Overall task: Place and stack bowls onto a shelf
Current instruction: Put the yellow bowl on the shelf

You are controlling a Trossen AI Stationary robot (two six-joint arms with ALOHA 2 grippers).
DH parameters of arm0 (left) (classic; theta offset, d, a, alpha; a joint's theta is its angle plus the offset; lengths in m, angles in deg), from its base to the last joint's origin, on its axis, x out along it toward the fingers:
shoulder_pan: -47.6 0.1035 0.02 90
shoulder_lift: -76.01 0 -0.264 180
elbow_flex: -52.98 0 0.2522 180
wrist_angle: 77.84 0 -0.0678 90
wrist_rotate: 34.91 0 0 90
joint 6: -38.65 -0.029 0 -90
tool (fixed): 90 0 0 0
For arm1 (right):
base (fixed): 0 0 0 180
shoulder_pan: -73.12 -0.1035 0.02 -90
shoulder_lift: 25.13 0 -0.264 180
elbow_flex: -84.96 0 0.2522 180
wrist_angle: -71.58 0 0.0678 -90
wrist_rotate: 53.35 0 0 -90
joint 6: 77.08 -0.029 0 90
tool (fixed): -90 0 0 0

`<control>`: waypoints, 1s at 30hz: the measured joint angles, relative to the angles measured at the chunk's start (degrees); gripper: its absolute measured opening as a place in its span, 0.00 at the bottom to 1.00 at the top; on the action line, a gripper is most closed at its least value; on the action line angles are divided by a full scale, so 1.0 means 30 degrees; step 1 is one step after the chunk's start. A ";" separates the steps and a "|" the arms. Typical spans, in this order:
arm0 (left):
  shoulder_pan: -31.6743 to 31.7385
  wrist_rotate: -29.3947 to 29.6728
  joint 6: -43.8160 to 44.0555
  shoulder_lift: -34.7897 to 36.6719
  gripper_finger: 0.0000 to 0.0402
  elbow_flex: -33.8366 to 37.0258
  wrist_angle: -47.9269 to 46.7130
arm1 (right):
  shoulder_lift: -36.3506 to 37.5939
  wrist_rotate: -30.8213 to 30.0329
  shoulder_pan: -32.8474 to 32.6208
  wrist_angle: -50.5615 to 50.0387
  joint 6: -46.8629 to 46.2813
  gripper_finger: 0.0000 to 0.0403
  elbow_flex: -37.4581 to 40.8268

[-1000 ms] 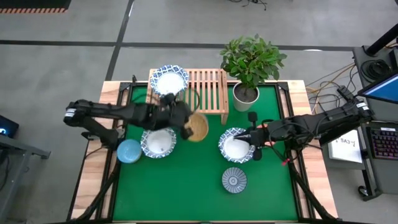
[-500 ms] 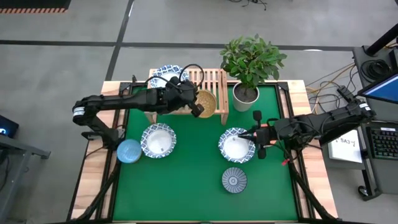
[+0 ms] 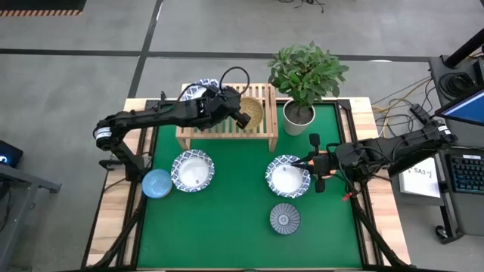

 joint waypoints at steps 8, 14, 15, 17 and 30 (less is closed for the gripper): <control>0.0390 -0.0022 0.0000 0.0000 0.03 0.0000 0.0136 | 0.0022 -0.0011 0.0000 0.0008 -0.0041 0.02 0.0000; 0.0405 -0.0022 0.0000 -0.0011 0.03 0.0000 0.0178 | 0.0022 -0.0015 0.0000 0.0001 -0.0062 0.02 0.0000; 0.0406 -0.0022 0.0000 -0.0031 0.03 0.0000 0.0188 | 0.0022 -0.0015 0.0000 0.0001 -0.0044 0.02 0.0000; 0.0441 -0.0029 0.0033 -0.0122 0.04 0.0000 0.0248 | 0.0022 -0.0015 -0.0004 0.0001 -0.0040 0.02 0.0000; 0.0631 0.0008 0.0109 -0.0823 0.17 0.0000 0.0647 | 0.0022 -0.0015 0.0000 -0.0014 -0.0029 0.02 0.0000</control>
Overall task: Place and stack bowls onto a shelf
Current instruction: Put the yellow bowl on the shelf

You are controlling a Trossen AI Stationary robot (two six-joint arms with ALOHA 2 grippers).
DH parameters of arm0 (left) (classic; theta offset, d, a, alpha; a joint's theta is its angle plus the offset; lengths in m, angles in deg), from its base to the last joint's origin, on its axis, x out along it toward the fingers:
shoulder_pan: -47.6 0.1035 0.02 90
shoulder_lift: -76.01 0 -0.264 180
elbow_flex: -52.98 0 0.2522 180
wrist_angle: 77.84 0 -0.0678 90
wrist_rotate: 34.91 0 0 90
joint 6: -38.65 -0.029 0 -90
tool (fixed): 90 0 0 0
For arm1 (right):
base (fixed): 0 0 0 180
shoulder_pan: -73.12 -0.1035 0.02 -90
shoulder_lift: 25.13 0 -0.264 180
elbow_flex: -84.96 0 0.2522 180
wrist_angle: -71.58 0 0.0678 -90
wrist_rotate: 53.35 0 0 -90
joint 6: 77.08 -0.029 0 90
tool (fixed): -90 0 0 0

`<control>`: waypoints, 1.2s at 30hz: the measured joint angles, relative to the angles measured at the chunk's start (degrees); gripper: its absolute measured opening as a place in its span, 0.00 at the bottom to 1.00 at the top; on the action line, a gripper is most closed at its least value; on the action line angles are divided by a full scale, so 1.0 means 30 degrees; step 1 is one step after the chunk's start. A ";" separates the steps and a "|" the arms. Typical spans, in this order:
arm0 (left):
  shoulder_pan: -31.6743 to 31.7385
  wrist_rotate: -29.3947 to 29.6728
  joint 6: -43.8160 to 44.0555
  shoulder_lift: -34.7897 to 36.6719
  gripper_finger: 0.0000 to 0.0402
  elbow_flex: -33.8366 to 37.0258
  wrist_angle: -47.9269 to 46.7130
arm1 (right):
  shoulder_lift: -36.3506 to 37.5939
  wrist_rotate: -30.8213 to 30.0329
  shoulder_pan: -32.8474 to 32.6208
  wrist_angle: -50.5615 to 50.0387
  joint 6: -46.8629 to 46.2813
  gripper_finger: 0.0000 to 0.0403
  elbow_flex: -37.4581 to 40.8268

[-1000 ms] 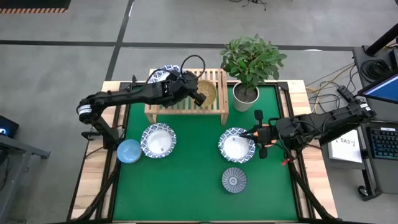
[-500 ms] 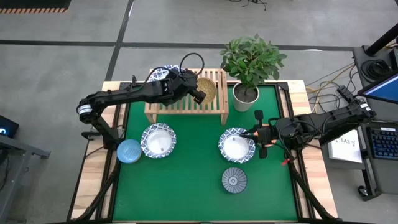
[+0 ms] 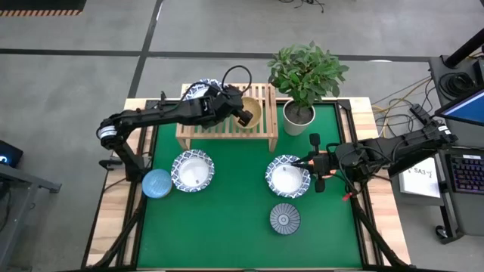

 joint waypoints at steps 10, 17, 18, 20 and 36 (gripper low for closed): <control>0.0217 0.0015 -0.0102 0.0000 0.22 0.0000 0.0477 | -0.0007 0.0000 -0.0004 0.0004 0.0007 0.02 0.0000; 0.0471 0.0007 -0.0330 0.0000 0.31 0.0000 0.0462 | -0.0007 -0.0002 0.0000 0.0007 -0.0024 0.02 0.0000; 0.0499 0.0009 -0.0418 0.0000 0.32 0.0000 0.0461 | -0.0007 0.0000 -0.0002 0.0007 -0.0067 0.02 0.0000; 0.0546 0.0015 -0.0552 0.0000 0.36 0.0000 0.0455 | -0.0007 0.0000 0.0000 0.0007 -0.0073 0.02 0.0000; -0.0432 -0.0061 -0.3436 0.2854 0.47 0.0000 -0.1087 | -0.0351 -0.0060 -0.0001 0.1218 -0.0898 0.02 0.0000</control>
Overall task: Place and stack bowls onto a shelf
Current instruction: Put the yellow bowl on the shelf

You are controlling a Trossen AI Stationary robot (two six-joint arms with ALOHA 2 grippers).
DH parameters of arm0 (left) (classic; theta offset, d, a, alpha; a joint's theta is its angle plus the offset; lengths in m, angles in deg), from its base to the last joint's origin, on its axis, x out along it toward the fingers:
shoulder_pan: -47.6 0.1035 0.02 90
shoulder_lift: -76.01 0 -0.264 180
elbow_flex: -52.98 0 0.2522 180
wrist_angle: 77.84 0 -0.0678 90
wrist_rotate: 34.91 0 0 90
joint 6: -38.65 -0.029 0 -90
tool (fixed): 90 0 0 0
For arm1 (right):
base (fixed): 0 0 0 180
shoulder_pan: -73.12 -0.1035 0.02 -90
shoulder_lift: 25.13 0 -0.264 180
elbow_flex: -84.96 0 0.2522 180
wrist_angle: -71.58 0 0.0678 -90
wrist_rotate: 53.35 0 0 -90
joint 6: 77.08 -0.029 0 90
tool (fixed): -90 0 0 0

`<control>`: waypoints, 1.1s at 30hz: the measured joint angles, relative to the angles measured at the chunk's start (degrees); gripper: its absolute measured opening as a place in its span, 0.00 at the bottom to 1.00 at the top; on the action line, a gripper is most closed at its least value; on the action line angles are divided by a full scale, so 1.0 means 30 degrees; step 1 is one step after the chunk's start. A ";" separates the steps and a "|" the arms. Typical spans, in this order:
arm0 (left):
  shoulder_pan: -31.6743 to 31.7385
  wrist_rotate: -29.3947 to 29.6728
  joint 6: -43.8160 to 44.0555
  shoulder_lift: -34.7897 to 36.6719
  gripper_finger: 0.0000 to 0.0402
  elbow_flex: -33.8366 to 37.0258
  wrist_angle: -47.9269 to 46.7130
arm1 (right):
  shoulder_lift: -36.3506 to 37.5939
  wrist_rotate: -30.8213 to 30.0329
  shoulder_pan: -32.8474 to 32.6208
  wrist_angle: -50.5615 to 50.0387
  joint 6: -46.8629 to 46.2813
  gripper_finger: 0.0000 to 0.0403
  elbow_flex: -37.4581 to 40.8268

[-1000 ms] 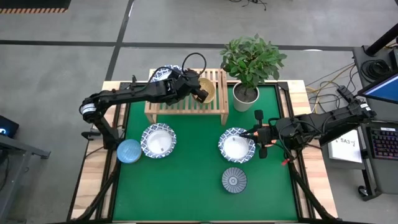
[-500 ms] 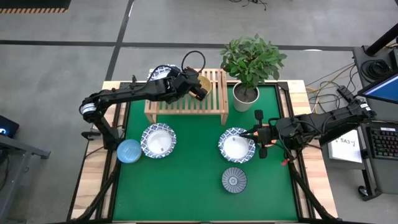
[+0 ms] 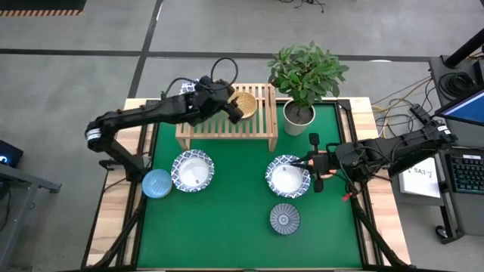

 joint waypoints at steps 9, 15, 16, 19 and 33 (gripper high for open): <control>-0.3636 -0.0107 0.0870 0.2149 0.44 0.0074 -0.4632 | -0.2955 -0.2032 0.0001 0.3878 -0.0756 0.02 -0.0007; -0.7191 -0.0056 0.1061 0.2647 0.41 0.1466 -0.4278 | -0.5804 -0.2430 0.0725 0.6741 -0.1285 0.02 -0.0743; -0.7700 -0.0056 0.1069 0.2737 0.41 0.1836 -0.4132 | -0.6300 -0.2444 0.0985 0.6746 -0.1460 0.02 -0.1083; -0.9053 0.0010 0.1114 0.3038 0.40 0.3165 -0.2924 | -0.7662 -0.2448 0.1811 0.6741 -0.1609 0.02 -0.2174; -1.1305 0.3268 0.4955 0.6660 0.38 0.9173 -0.1654 | -1.3931 -0.2692 0.6004 0.5464 -0.0022 0.02 -0.7714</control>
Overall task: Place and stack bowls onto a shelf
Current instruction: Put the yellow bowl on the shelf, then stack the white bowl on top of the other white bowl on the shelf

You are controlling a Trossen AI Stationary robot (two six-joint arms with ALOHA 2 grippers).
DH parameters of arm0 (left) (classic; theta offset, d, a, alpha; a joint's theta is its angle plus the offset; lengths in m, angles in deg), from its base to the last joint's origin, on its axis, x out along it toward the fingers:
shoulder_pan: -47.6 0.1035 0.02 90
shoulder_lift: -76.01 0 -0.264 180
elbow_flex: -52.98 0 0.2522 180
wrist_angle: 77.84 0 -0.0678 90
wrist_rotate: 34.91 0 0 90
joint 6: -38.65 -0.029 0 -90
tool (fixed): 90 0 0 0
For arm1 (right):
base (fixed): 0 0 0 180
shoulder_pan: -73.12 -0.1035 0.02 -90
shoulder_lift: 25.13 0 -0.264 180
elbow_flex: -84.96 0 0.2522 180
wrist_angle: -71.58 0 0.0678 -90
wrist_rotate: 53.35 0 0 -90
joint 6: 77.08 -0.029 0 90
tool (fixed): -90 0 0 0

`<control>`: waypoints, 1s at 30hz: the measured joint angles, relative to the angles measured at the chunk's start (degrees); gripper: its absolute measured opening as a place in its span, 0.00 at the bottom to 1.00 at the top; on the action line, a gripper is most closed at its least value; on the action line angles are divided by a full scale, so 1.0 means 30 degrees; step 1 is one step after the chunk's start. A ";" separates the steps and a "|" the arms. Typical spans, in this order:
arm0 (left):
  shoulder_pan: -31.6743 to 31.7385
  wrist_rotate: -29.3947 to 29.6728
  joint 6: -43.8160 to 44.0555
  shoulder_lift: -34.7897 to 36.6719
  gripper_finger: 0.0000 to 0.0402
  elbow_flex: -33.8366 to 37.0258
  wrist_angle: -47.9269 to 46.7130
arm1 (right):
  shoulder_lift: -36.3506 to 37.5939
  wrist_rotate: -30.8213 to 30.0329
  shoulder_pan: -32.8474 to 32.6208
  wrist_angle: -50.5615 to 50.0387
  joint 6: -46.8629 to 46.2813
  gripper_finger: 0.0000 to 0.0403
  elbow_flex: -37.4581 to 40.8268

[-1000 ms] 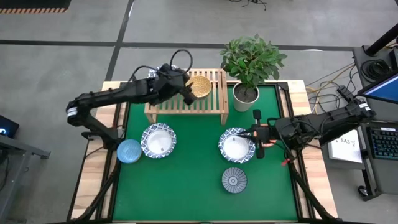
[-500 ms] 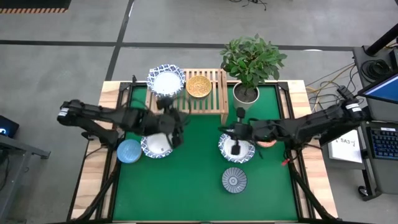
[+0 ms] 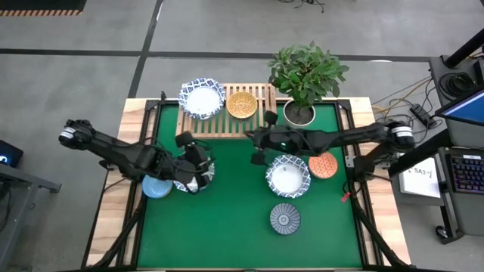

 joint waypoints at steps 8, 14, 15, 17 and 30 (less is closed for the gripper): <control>-0.0066 0.0314 0.1446 0.2421 0.38 0.2120 0.0114 | -0.3272 -0.5707 0.0460 -0.0169 -0.0286 0.02 -0.2625; -0.0088 0.0334 0.1629 0.3010 0.38 0.2514 0.0217 | -0.3786 -0.8470 0.0496 -0.0318 -0.1125 0.02 -0.3105; -0.0102 0.0334 0.1637 0.3017 0.38 0.2514 0.0217 | -0.3712 -0.8796 0.0503 -0.0306 -0.1267 0.02 -0.3102; -0.0108 0.0323 0.1634 0.2993 0.38 0.2514 0.0216 | -0.3424 -0.9134 0.0525 -0.0769 -0.1506 0.02 -0.3040; -0.0102 -0.4022 0.4090 0.1867 0.38 0.2514 -0.0606 | -0.0994 -0.7785 -0.1085 -0.7110 -0.3963 0.02 -0.2633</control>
